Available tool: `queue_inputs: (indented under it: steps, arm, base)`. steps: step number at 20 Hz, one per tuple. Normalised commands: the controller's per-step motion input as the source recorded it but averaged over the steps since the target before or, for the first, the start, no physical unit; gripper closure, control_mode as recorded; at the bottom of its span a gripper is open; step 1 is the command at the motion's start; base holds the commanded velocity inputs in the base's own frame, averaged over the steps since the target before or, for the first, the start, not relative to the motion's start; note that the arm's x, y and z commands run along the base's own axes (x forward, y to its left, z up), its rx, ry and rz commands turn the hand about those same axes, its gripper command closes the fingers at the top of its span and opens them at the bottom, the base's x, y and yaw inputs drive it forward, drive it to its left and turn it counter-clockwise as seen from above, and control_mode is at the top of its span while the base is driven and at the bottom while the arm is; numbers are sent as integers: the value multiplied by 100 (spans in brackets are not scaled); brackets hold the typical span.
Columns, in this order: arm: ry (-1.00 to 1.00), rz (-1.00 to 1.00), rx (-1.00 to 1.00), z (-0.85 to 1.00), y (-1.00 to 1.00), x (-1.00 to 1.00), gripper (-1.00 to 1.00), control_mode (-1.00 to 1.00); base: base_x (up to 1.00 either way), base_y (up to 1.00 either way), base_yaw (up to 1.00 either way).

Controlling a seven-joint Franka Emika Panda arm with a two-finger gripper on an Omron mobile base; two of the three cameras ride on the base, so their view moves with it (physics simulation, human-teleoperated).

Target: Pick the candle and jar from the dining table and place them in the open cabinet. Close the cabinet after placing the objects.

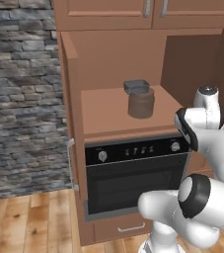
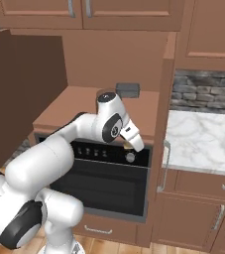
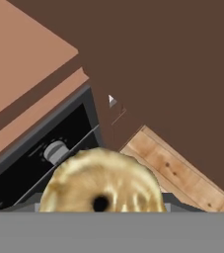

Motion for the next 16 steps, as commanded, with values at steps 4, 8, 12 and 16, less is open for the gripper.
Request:
queue_inputs:
  steps: [4, 8, 12, 16]
  arm:
    - [0, 0, 0, 0, 0, 0, 100, 100]
    - [0, 0, 0, 0, 0, 0, 100, 100]
    - [0, 0, 0, 0, 0, 0, 100, 100]
    - [0, 0, 0, 0, 0, 0, 100, 100]
  base:
    - [4, 35, 0]
    - [1, 25, 0]
    - [5, 27, 0]
    - [1, 16, 0]
